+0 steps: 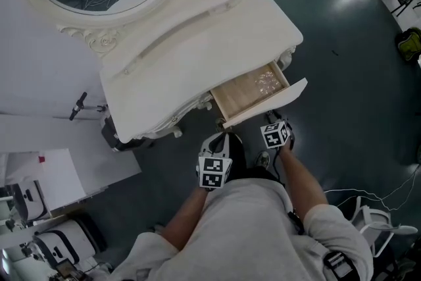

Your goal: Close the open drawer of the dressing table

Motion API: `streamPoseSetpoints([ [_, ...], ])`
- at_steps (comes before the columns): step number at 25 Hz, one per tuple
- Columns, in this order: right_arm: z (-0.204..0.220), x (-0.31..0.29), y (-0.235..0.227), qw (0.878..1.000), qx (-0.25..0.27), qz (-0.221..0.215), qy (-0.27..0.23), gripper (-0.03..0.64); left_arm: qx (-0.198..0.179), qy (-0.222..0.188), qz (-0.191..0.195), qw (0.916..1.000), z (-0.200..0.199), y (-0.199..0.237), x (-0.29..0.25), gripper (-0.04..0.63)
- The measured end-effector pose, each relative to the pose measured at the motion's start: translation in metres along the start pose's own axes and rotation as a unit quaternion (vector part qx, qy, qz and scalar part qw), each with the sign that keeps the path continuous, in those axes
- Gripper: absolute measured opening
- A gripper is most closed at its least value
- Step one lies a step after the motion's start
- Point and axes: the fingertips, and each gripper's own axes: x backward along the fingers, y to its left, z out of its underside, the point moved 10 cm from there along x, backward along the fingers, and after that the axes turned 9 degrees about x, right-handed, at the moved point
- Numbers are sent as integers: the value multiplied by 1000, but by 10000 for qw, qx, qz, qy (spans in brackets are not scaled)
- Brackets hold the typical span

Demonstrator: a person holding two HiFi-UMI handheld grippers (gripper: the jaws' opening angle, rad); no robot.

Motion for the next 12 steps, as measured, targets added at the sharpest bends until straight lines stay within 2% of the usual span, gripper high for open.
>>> streamPoseSetpoints([
  [12,-17,-13,-3,10000,91,-36,12,138,132,-66,-122,9998,-11,18,-7,8],
])
